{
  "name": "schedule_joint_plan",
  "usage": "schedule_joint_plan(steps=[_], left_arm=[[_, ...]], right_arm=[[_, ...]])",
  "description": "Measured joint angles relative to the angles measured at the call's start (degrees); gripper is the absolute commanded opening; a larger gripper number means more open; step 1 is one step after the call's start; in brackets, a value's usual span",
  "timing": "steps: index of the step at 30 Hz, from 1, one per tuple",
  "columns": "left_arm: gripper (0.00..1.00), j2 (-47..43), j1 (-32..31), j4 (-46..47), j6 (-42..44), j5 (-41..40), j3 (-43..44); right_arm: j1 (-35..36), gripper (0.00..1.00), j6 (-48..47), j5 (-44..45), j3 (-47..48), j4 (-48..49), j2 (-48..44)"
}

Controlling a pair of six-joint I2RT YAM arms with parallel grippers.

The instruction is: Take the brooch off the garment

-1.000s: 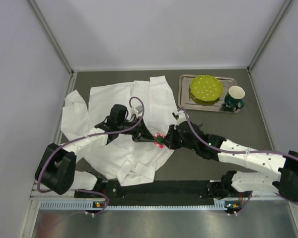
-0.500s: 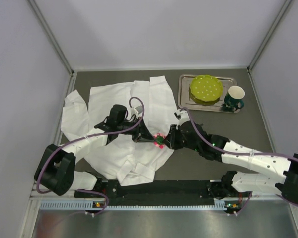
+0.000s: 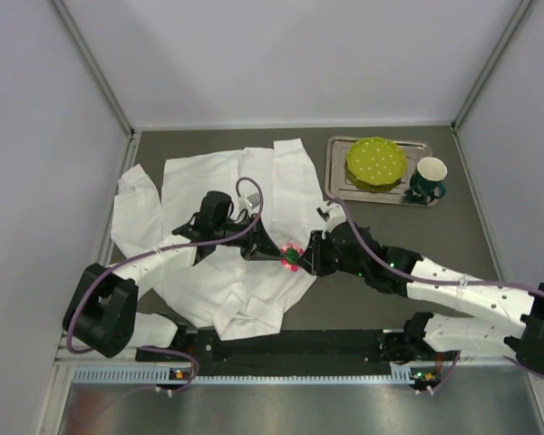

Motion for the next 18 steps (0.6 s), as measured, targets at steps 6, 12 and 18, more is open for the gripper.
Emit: schedule_joint_plan(steps=[6,12,18], left_arm=[[0.0,0.0,0.0,0.02,-0.02,0.04,0.0],[0.0,0.0,0.0,0.02,-0.02,0.09,0.0],[0.0,0.0,0.02,0.09,-0.33,0.31,0.0]], right_arm=[[0.24,0.18,-0.7,-0.76,0.0,0.09,1.14],[0.52,0.19,-0.98,-1.31,0.0,0.07,2.08],[0.68,0.05,-1.49,-1.33,0.0,0.35,2.6]])
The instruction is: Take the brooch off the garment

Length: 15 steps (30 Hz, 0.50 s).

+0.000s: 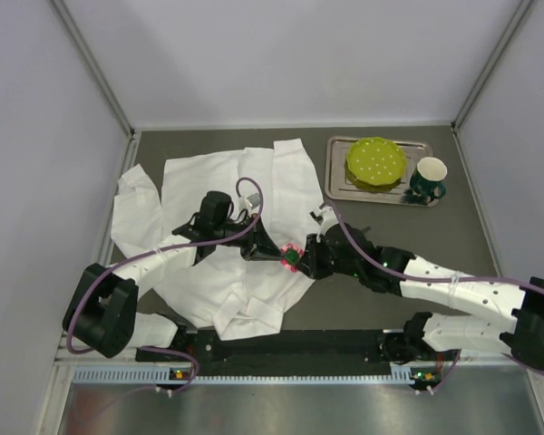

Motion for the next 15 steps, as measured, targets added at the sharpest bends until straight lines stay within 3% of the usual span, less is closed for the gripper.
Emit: schedule_joint_plan(steps=[4,15], left_arm=[[0.0,0.0,0.02,0.0,0.04,-0.07,0.0],[0.0,0.37,0.2,0.22,1.25,0.81,0.0]], right_arm=[[0.04,0.0,0.02,0.0,0.0,0.2,0.79],[0.26,0.0,0.68,1.25,0.0,-0.13,-0.63]])
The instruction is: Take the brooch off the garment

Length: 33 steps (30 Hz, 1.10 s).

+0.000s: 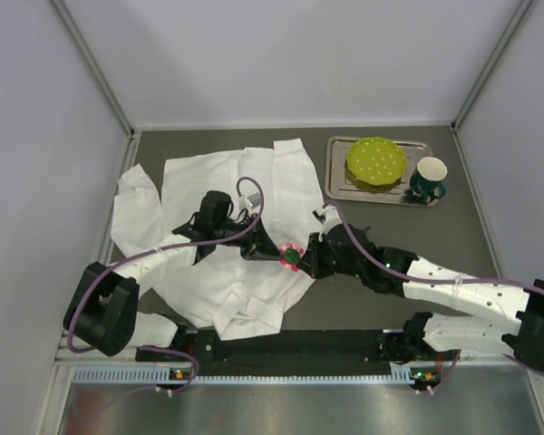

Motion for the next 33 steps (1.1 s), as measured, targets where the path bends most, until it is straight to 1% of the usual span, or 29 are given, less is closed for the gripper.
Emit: schedule_joint_plan(steps=[7,9,11,13,14,16,17,19,20,23,25,27,29,31,33], left_arm=[[0.0,0.13,0.13,-0.02,3.15,1.46,0.0],[0.0,0.11,0.13,0.02,3.67,1.55,0.0],[0.0,0.09,0.11,0.02,4.11,1.7,0.0],[0.0,0.02,0.11,-0.07,4.48,1.84,0.0],[0.0,-0.04,0.11,-0.07,4.52,1.95,0.0],[0.0,-0.22,0.11,0.28,4.59,2.29,0.0],[0.0,-0.31,0.11,0.57,4.63,2.64,0.0],[0.0,-0.33,0.11,1.79,4.72,3.56,-0.02],[0.0,-0.35,0.11,2.67,4.72,4.11,-0.11],[0.0,-0.94,0.09,4.39,4.83,5.97,-0.74],[0.0,-1.57,0.04,4.92,4.96,7.13,-1.01],[0.0,-2.29,-0.02,5.25,5.14,8.13,-1.07],[0.0,-2.86,-0.13,5.68,5.33,9.05,-1.07],[0.0,-3.08,-0.28,5.95,5.4,9.77,-1.07],[0.0,-3.1,-0.52,5.9,5.53,10.34,-1.09]], right_arm=[[-0.02,0.0,0.13,0.68,-0.02,-0.24,-1.07],[-0.02,0.13,0.09,0.5,-0.04,-0.24,-1.07],[-0.02,0.13,0.09,0.39,-0.11,-0.15,-1.09],[-0.09,0.2,0.17,0.46,-0.26,-0.07,-1.68],[-0.31,0.32,0.2,0.37,-0.57,0.11,-2.51],[-1.25,0.41,0.59,-0.68,-1.36,0.15,-4.87],[-1.97,0.48,0.72,-1.36,-1.79,0.22,-6.14],[-3.61,0.52,0.98,-2.38,-2.8,0.37,-8.39],[-4.83,0.56,0.98,-3.56,-3.45,0.37,-9.73],[-8.11,0.61,1.05,-7.26,-5.22,1.14,-12.2],[-9.99,0.62,0.96,-9.86,-6.25,1.81,-12.9],[-10.84,0.61,0.85,-12.22,-6.95,2.75,-12.9],[-11.21,0.5,0.85,-15.08,-7.5,4.33,-12.68],[-11.5,0.43,0.79,-17.14,-7.63,5.79,-12.11],[-12.66,0.4,1.33,-20.26,-8.61,9.18,-11.5]])
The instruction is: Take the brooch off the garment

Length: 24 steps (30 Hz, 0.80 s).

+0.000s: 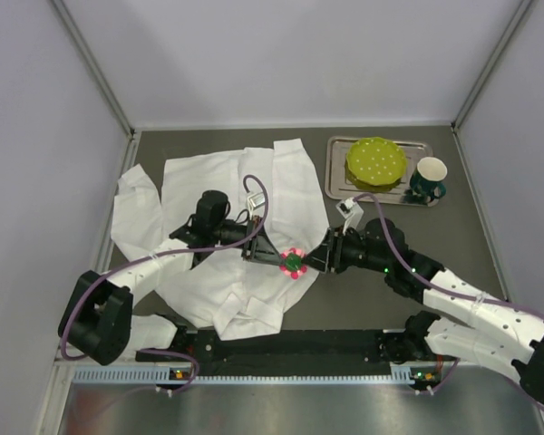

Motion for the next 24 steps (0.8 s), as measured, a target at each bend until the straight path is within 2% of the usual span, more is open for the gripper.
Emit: schedule_joint_plan(steps=[3,11,12,15,16,18,19,22,23,24], left_arm=[[0.0,-0.02,-0.31,-0.04,0.24,0.76,-0.02],[0.0,-0.02,-0.55,-0.02,0.48,1.81,-0.02],[0.0,-0.02,-0.63,-0.02,0.48,1.92,-0.02],[0.0,-0.02,-0.74,-0.02,0.48,1.97,-0.02],[0.0,-0.02,-0.74,-0.07,0.48,2.08,-0.02],[0.0,-0.02,-0.72,-0.2,0.48,2.08,-0.02],[0.02,-0.02,-0.68,-0.5,0.46,1.92,-0.02],[0.26,-0.15,-0.68,-0.96,0.31,1.22,-0.02],[0.36,-0.35,-0.68,-0.98,0.07,0.76,-0.02],[0.4,-0.7,-0.63,-0.94,-0.31,0.17,-0.02]], right_arm=[[-2.12,0.35,1.66,-3.58,-2.62,4.87,0.07],[-3.48,0.35,4.26,-8.98,-4.04,12.0,2.73],[-3.48,0.32,4.74,-9.66,-4.33,13.64,3.26],[-3.5,0.1,5.35,-11.13,-4.85,16.09,4.33],[-3.5,0.0,5.73,-11.54,-5.16,17.14,4.72],[-3.67,0.0,6.25,-11.72,-5.92,18.58,5.03],[-3.82,0.0,6.6,-11.76,-6.25,19.06,5.03],[-3.82,0.0,7.26,-11.43,-6.67,19.71,4.92],[-3.82,0.0,7.78,-11.21,-6.95,20.15,4.85],[-3.82,0.0,8.37,-10.82,-7.48,20.96,4.66]])
